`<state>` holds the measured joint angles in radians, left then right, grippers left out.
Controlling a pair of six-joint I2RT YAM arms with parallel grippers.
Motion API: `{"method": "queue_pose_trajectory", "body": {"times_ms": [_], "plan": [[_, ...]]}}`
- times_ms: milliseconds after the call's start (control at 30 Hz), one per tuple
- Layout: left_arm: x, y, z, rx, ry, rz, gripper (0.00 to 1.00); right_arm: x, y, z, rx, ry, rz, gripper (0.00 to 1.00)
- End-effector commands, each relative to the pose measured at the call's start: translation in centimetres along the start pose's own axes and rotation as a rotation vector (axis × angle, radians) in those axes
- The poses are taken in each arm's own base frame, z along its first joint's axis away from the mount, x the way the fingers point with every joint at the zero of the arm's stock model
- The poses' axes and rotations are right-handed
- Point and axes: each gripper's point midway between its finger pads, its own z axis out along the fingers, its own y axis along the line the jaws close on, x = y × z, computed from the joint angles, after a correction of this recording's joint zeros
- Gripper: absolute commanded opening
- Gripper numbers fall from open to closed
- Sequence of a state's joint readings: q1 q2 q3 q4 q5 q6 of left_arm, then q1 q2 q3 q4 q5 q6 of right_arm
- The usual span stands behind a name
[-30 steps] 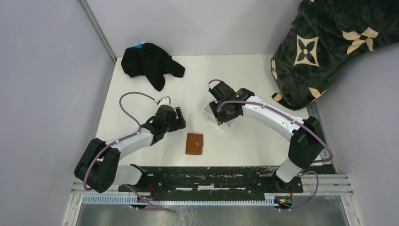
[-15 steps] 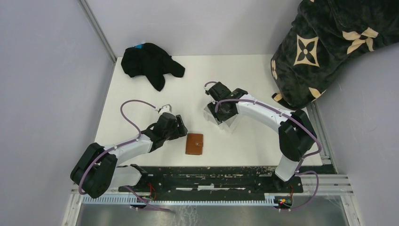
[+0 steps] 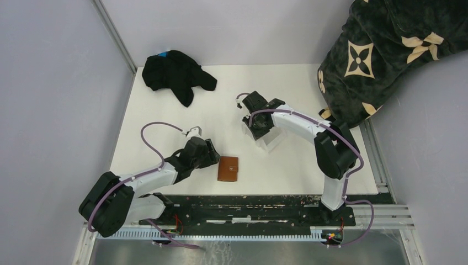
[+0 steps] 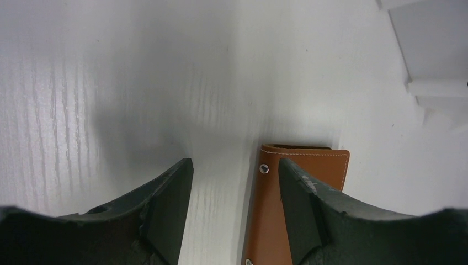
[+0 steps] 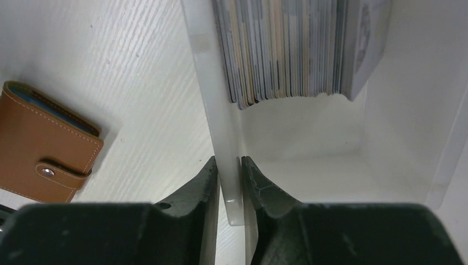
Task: Put the credit cards into the card holder
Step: Move the storage box to the center of the board.
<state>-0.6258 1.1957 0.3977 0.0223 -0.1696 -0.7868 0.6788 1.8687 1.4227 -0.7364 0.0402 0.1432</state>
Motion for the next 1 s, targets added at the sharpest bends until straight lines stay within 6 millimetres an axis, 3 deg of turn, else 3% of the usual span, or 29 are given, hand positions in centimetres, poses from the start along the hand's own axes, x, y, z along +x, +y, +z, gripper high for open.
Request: {"method": "queue_pose_trajectory", "body": {"times_ms": [0, 133, 400, 733, 967], "plan": [[1.0, -0.5, -0.4, 0.031, 0.012, -0.062, 0.65, -3.0, -0.5, 0.5, -0.014, -0.061, 0.0, 0.23], [1.8, -0.8, -0.4, 0.037, 0.023, -0.07, 0.64, -4.7, -0.3, 1.5, -0.029, -0.071, -0.004, 0.19], [2.8, -0.8, -0.1, 0.032, 0.048, -0.066, 0.62, -9.9, 0.7, 2.4, -0.077, -0.127, -0.04, 0.17], [3.5, -0.6, 0.6, 0.019, 0.064, -0.065, 0.61, -12.4, 2.1, 3.4, -0.147, -0.137, -0.061, 0.19], [3.9, -0.5, 0.8, 0.012, 0.069, -0.085, 0.59, -14.0, 1.3, 1.9, -0.1, -0.186, -0.06, 0.5]]}}
